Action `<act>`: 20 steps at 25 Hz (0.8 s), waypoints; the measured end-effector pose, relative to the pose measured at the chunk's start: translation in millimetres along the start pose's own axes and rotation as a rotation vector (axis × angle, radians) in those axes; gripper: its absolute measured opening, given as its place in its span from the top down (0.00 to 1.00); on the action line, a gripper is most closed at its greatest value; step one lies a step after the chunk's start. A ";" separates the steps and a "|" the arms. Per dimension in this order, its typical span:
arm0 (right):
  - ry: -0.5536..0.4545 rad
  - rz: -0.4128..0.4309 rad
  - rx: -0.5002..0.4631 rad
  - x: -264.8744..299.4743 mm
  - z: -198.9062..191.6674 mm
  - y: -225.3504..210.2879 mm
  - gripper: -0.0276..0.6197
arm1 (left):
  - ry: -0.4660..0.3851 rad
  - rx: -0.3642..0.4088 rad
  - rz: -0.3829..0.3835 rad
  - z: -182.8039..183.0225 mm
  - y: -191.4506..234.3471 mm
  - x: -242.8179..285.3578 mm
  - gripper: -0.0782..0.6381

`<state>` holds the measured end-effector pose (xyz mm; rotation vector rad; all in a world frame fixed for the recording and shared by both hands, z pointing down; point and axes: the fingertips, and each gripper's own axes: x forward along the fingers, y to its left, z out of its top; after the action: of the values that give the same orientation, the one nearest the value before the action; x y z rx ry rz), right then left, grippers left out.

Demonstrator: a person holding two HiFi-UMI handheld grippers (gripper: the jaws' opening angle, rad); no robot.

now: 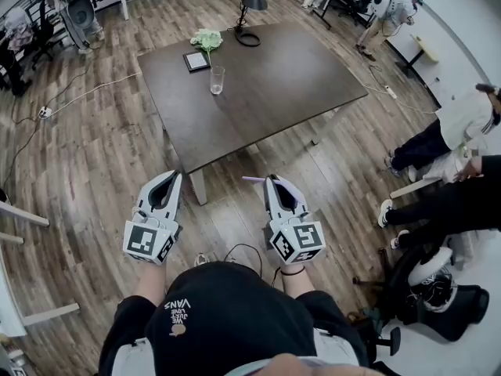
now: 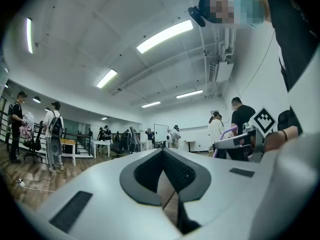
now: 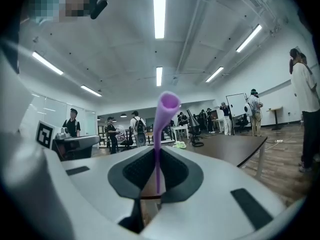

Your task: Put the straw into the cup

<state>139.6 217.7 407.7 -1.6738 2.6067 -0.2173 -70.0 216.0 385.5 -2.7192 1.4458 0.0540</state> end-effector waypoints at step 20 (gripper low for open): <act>-0.004 0.072 0.008 6.2 -5.9 -24.9 0.90 | 0.035 -0.013 0.053 -20.7 -19.0 14.5 0.88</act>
<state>158.8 202.4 417.2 -1.5731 2.6539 -0.2219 -46.1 213.2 406.0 -2.7052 1.5320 0.0189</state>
